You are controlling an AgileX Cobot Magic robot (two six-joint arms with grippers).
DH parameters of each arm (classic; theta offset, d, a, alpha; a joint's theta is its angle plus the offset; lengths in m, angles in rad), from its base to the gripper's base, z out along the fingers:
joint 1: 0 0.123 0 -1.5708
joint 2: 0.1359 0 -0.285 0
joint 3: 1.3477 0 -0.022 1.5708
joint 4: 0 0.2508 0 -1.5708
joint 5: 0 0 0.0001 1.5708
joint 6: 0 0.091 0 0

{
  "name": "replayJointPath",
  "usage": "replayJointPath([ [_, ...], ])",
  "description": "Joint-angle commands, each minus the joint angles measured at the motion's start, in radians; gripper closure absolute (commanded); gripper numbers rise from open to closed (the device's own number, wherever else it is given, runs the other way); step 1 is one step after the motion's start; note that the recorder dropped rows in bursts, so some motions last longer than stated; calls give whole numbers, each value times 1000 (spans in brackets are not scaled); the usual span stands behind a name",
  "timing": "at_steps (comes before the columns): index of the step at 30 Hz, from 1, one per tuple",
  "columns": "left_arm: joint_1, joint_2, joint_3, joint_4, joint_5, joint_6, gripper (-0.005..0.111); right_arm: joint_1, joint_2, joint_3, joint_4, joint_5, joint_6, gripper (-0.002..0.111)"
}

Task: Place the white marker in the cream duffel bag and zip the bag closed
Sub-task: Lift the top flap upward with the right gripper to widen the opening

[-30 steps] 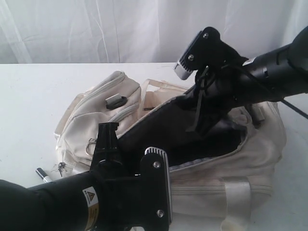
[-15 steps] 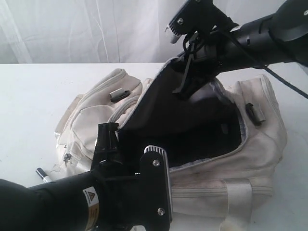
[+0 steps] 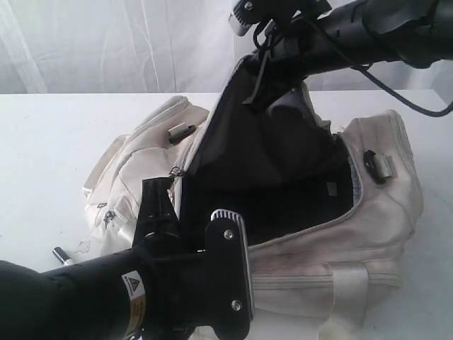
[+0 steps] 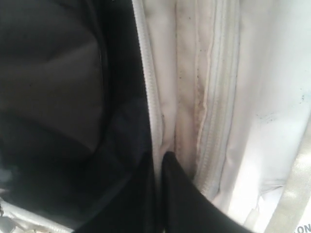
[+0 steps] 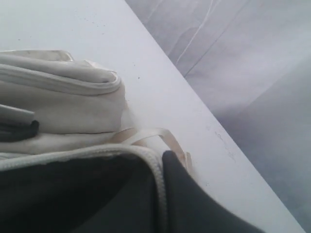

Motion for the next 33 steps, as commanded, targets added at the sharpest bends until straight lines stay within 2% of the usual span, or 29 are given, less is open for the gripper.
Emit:
replayJointPath([
  [1, -5, -3, 3, -45, 5, -9, 107, -61, 15, -44, 0, -98, -3, 106],
  [8, -5, -3, 3, -45, 5, -9, 107, -111, 36, -86, -14, -98, -3, 106],
  [14, -5, -3, 3, -45, 5, -9, 107, -116, 39, -99, -12, -52, -1, 106],
  [26, -5, -3, 3, -45, 5, -9, 107, -116, 39, -99, 2, 411, -5, 105],
  [29, -5, -3, 3, -49, 5, -13, 107, -116, 39, -97, 2, 506, -6, 96],
  [33, -5, -3, 3, -53, 5, -13, 107, -116, 39, -97, 2, 568, -4, 71],
])
